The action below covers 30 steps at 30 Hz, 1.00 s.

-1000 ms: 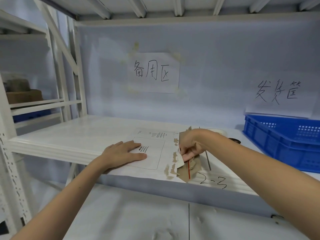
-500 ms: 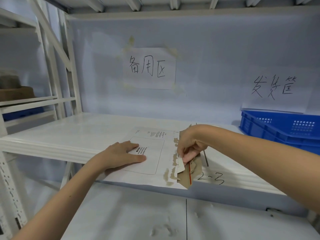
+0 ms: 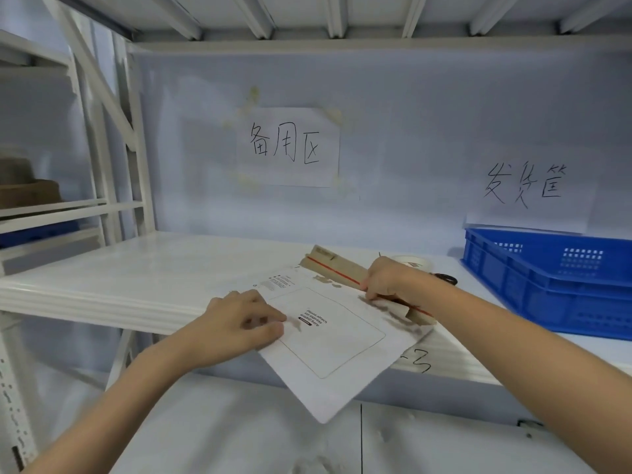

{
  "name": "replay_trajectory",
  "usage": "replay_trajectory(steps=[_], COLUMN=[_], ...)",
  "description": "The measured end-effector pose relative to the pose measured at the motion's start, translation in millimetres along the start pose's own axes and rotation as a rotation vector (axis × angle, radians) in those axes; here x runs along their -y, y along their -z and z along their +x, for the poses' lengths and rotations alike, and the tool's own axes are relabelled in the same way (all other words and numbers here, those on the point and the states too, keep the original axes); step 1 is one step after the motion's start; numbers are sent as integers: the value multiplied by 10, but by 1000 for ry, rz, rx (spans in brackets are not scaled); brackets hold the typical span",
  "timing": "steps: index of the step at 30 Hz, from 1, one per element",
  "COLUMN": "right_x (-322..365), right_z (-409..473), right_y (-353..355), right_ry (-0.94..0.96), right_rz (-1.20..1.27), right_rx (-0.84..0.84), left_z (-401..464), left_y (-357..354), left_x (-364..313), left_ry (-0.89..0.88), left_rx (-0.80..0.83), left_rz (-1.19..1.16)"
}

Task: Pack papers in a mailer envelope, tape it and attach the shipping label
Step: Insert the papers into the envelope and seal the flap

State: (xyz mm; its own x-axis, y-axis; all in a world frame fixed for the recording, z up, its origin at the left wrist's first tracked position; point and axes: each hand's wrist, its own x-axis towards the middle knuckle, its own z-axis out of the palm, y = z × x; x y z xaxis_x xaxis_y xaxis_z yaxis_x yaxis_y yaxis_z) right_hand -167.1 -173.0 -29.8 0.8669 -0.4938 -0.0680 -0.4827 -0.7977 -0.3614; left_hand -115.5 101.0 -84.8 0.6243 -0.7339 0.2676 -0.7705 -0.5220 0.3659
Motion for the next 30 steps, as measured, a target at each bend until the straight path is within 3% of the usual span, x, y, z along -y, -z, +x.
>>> replay_trajectory(steps=[3, 8, 22, 30], right_x=[-79, -113, 24, -174], right_z=[57, 122, 91, 133], right_y=[-44, -75, 62, -87], right_ry=[66, 125, 72, 265], right_rz=[28, 19, -96, 112], right_rx=[-55, -121, 29, -165], left_z=[-5, -63, -102, 1], left_y=[-28, -36, -147, -350], left_x=[82, 116, -250, -562], left_ry=[-73, -127, -32, 8], left_rx=[-25, 135, -11, -154], left_rz=[-94, -42, 165, 290])
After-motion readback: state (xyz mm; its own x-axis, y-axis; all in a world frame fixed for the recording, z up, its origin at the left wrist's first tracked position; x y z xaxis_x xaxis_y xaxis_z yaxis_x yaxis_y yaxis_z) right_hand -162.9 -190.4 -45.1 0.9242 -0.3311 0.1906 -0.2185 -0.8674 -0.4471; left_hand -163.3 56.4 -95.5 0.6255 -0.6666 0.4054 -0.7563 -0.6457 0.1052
